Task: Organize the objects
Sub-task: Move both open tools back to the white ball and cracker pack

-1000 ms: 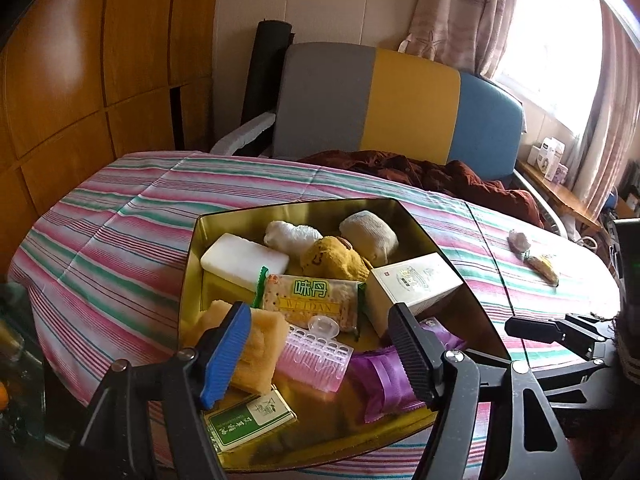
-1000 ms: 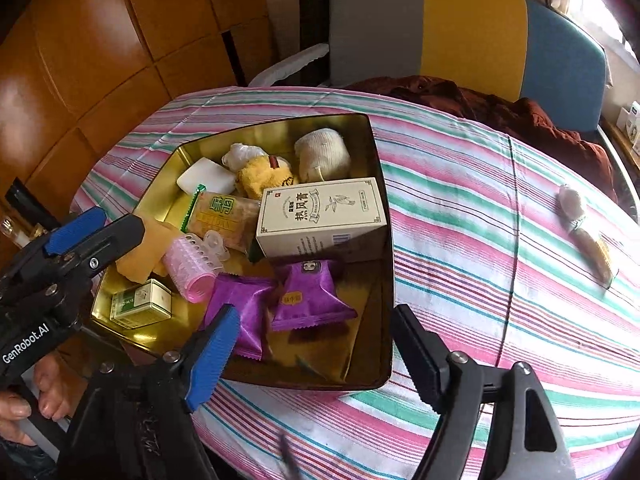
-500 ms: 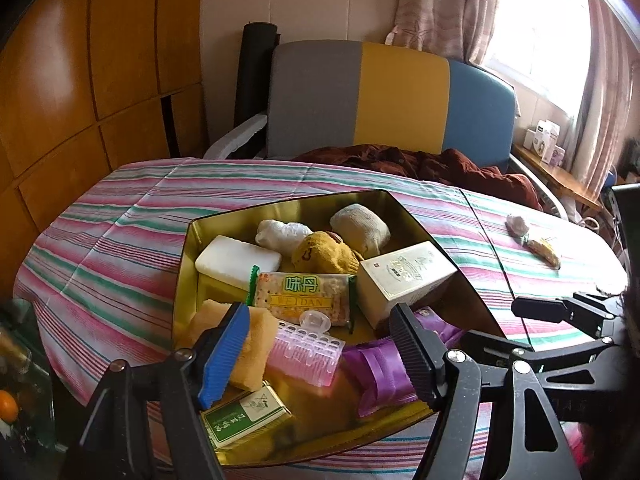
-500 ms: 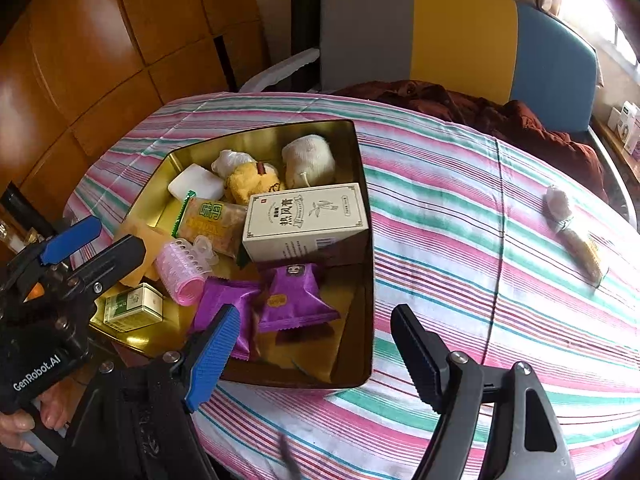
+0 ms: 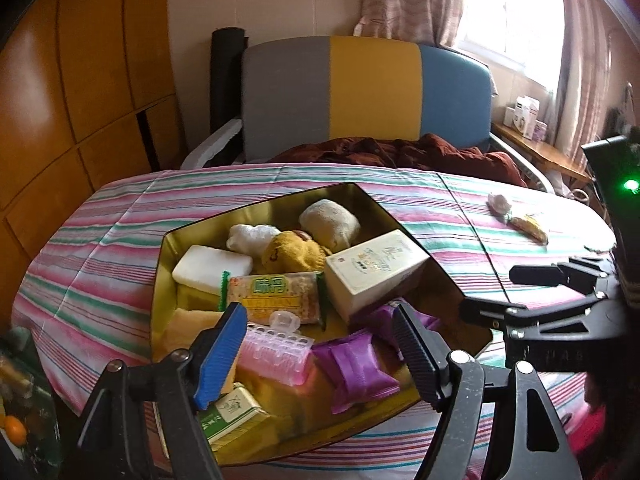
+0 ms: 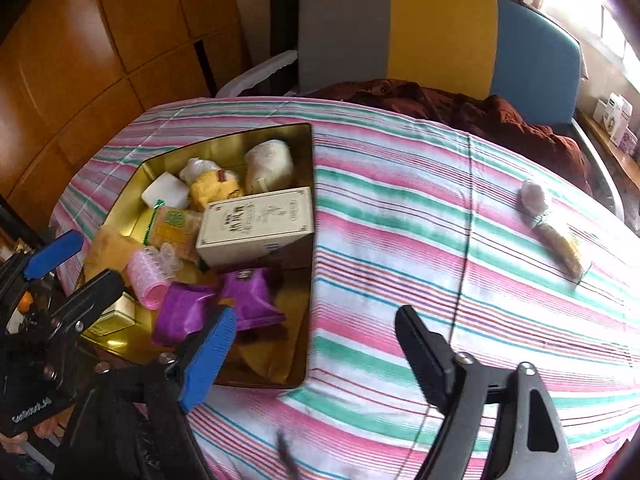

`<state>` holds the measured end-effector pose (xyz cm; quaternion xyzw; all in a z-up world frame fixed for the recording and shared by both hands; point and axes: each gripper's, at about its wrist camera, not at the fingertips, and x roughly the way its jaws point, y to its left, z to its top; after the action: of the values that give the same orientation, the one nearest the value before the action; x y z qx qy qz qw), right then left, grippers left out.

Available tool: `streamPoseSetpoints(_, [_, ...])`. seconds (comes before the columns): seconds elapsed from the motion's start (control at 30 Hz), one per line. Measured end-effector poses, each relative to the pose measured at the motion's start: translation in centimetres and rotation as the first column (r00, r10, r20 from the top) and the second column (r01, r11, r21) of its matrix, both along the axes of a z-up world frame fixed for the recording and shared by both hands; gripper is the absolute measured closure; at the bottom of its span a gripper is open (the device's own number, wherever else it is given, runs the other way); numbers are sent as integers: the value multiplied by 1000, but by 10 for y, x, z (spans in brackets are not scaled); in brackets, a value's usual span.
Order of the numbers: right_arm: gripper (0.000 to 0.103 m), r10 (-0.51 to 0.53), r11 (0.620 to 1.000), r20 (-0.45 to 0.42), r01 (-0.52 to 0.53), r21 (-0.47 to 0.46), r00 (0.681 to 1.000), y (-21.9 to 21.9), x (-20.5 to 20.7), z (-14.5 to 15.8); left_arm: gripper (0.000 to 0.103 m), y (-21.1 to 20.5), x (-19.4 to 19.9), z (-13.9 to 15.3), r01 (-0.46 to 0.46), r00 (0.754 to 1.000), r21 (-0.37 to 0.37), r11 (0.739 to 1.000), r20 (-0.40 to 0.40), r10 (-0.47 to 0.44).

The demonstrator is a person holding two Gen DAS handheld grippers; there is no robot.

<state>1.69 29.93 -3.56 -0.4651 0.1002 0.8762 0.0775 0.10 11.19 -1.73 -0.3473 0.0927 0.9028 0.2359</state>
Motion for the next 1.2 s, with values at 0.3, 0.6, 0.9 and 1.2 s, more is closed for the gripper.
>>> streamPoseSetpoints(0.3, [18,-59,996,29,57,61,998,42,5,0,20,29,2,8,80,997,-27,996,-18,-81])
streamPoseSetpoints(0.6, [18,-153,983,60,146,107,986,105,13,1,18,65,8,11,169,985,-45,985,-25,-171])
streamPoseSetpoints(0.9, [18,-283,955,98,272,118,954,188,18,-9,16,99,8,8,232,972,-62,971,-9,-233])
streamPoseSetpoints(1.2, [18,-409,911,135,394,124,903,268,25,-32,16,122,4,-2,274,961,-41,961,33,-273])
